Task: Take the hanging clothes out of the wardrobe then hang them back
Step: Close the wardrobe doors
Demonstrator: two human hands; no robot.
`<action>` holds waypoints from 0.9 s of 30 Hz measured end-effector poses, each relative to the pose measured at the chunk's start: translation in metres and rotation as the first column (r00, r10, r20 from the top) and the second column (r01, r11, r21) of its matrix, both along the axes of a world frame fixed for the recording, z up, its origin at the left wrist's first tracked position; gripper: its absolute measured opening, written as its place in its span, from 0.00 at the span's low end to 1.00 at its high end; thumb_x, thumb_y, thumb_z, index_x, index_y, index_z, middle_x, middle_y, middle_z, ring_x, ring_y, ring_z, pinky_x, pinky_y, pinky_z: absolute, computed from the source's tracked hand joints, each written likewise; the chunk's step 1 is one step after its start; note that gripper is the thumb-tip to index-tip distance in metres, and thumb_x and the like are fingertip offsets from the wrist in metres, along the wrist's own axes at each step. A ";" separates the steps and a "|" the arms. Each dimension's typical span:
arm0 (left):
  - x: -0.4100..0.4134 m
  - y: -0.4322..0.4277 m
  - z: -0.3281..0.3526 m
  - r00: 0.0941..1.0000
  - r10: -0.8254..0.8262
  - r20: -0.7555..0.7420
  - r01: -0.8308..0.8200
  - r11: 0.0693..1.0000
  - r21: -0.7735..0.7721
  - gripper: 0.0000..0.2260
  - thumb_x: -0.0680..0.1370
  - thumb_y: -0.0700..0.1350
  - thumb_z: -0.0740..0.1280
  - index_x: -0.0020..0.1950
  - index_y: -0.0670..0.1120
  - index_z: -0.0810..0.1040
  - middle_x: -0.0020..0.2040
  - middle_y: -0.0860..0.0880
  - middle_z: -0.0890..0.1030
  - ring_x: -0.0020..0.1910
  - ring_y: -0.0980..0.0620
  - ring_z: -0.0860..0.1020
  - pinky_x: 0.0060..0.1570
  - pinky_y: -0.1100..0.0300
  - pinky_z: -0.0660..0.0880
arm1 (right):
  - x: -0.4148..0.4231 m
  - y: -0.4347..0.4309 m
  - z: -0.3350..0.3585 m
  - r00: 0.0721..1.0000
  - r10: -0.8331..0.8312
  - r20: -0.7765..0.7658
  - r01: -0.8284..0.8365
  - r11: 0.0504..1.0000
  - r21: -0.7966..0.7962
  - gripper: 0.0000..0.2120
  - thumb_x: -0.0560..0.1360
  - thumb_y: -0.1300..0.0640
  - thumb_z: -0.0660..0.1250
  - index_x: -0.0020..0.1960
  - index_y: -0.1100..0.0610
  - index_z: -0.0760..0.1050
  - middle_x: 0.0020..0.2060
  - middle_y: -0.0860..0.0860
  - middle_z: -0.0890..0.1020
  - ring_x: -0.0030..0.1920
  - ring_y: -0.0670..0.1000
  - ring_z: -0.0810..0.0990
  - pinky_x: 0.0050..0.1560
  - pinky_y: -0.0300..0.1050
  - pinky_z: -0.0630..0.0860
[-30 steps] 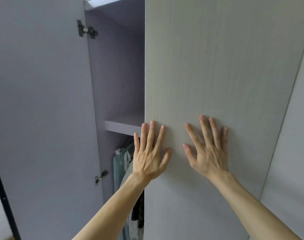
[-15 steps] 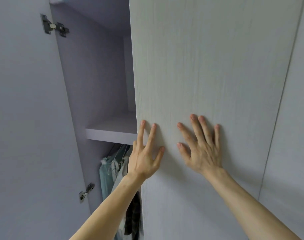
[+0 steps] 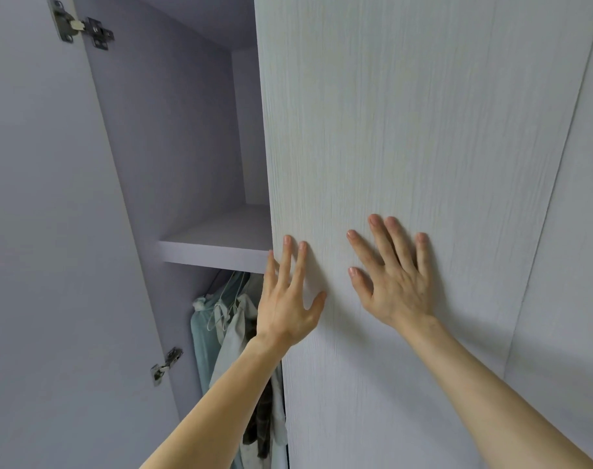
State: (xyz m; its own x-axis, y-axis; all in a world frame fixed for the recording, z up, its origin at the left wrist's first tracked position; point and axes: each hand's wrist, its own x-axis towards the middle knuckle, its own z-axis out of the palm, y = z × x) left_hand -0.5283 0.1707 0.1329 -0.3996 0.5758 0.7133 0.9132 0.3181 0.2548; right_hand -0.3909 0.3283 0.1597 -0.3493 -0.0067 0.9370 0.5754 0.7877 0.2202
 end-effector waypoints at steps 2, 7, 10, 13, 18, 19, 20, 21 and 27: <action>0.000 0.001 0.000 1.000 0.020 0.009 -0.020 1.000 -0.020 0.42 0.80 0.61 0.62 0.80 0.56 0.34 0.79 0.56 0.31 0.79 0.42 0.36 0.76 0.50 0.49 | 0.001 0.000 0.000 1.000 -0.005 0.022 0.006 1.000 -0.018 0.31 0.80 0.41 0.60 0.80 0.45 0.56 0.80 0.50 0.55 0.80 0.53 0.53 0.78 0.61 0.47; 0.004 -0.008 0.007 0.998 0.065 0.024 -0.061 0.989 -0.132 0.44 0.79 0.57 0.66 0.79 0.57 0.34 0.79 0.56 0.31 0.80 0.41 0.43 0.77 0.41 0.53 | 0.006 -0.003 0.001 0.997 0.028 0.073 -0.023 0.997 -0.071 0.31 0.80 0.42 0.59 0.80 0.45 0.54 0.81 0.50 0.52 0.80 0.53 0.50 0.77 0.61 0.44; 0.018 -0.026 0.018 0.991 0.124 0.059 -0.106 0.965 -0.241 0.41 0.79 0.53 0.65 0.80 0.60 0.37 0.80 0.57 0.35 0.80 0.42 0.46 0.78 0.43 0.51 | 0.010 -0.008 0.004 0.994 0.063 0.093 -0.053 0.993 -0.106 0.33 0.78 0.45 0.62 0.80 0.47 0.55 0.81 0.52 0.52 0.80 0.54 0.50 0.77 0.63 0.44; 0.034 -0.059 0.015 0.979 0.192 0.075 -0.156 0.930 -0.332 0.33 0.80 0.52 0.63 0.80 0.61 0.49 0.82 0.55 0.44 0.81 0.47 0.45 0.78 0.45 0.48 | 0.019 -0.023 -0.001 0.982 0.156 0.110 -0.134 0.974 -0.184 0.33 0.75 0.46 0.63 0.79 0.49 0.61 0.80 0.54 0.54 0.80 0.57 0.50 0.75 0.67 0.48; 0.052 -0.134 -0.015 0.924 0.364 0.119 -0.302 0.883 -0.360 0.28 0.81 0.53 0.61 0.79 0.62 0.55 0.81 0.56 0.50 0.80 0.52 0.46 0.79 0.50 0.46 | 0.036 -0.073 -0.015 0.859 0.512 0.035 -0.434 0.760 -0.483 0.27 0.78 0.44 0.55 0.76 0.49 0.66 0.77 0.52 0.64 0.79 0.52 0.58 0.74 0.62 0.62; 0.057 -0.151 -0.022 0.907 0.407 0.104 -0.346 0.864 -0.367 0.28 0.81 0.54 0.61 0.79 0.63 0.56 0.81 0.56 0.51 0.80 0.51 0.47 0.79 0.50 0.47 | 0.037 -0.085 -0.017 0.833 0.553 0.028 -0.470 0.733 -0.492 0.26 0.78 0.44 0.55 0.74 0.50 0.70 0.76 0.51 0.67 0.78 0.52 0.59 0.74 0.61 0.63; 0.064 -0.170 -0.029 0.887 0.454 0.089 -0.393 0.841 -0.372 0.27 0.80 0.55 0.61 0.78 0.63 0.57 0.81 0.56 0.53 0.80 0.50 0.49 0.78 0.51 0.50 | 0.038 -0.097 -0.021 0.803 0.596 0.029 -0.508 0.707 -0.492 0.24 0.79 0.44 0.56 0.71 0.51 0.73 0.74 0.51 0.71 0.77 0.52 0.62 0.73 0.61 0.64; 0.072 -0.190 -0.037 0.862 0.500 0.081 -0.439 0.818 -0.372 0.26 0.80 0.55 0.61 0.77 0.63 0.59 0.80 0.57 0.55 0.80 0.50 0.51 0.77 0.52 0.51 | 0.038 -0.110 -0.025 0.766 0.642 0.025 -0.549 0.674 -0.495 0.23 0.79 0.44 0.56 0.68 0.51 0.76 0.71 0.51 0.74 0.76 0.52 0.64 0.72 0.61 0.66; 0.115 -0.327 -0.070 0.657 0.753 0.029 -0.696 0.622 -0.360 0.21 0.79 0.59 0.62 0.72 0.64 0.70 0.76 0.55 0.67 0.76 0.49 0.64 0.73 0.52 0.61 | 0.028 -0.205 -0.062 0.524 0.852 -0.004 -0.681 0.416 -0.602 0.20 0.78 0.46 0.59 0.65 0.51 0.79 0.66 0.48 0.78 0.73 0.50 0.69 0.71 0.51 0.69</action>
State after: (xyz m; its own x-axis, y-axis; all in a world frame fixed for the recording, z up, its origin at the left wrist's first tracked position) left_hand -0.4129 -0.1559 0.0629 -0.8695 0.2111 0.4465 0.3054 0.9403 0.1502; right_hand -0.3630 0.1234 0.0973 -0.6575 -0.0028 0.7535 -0.3480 0.8881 -0.3004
